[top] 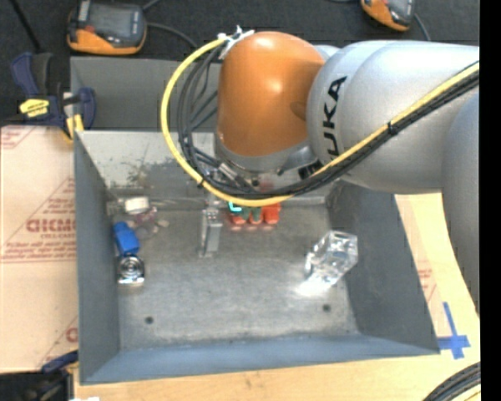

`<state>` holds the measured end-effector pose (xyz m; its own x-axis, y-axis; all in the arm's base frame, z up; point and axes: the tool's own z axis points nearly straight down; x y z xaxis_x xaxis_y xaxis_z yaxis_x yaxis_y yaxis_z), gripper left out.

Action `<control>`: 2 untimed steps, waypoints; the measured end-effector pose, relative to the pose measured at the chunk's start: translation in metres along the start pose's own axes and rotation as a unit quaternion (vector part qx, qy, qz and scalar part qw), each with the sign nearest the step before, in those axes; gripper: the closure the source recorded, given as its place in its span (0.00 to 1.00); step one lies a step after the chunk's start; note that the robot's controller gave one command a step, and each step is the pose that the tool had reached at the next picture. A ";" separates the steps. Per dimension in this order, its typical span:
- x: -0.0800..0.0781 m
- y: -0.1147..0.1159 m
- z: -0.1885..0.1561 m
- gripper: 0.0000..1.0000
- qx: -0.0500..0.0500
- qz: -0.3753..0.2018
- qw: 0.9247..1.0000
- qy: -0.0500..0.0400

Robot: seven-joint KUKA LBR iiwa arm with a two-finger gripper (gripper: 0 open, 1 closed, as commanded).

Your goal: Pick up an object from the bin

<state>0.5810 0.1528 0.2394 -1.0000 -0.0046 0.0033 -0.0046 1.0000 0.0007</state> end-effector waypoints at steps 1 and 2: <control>-0.016 0.076 0.112 0.00 0.000 0.078 0.997 0.000; -0.062 0.079 0.164 0.00 -0.002 -0.068 0.998 -0.009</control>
Offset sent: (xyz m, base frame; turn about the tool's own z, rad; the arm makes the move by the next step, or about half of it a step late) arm 0.0168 0.0742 -0.1087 0.1620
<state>0.6423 0.2327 0.0752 -0.9901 -0.1398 -0.0154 -0.1398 0.9902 0.0039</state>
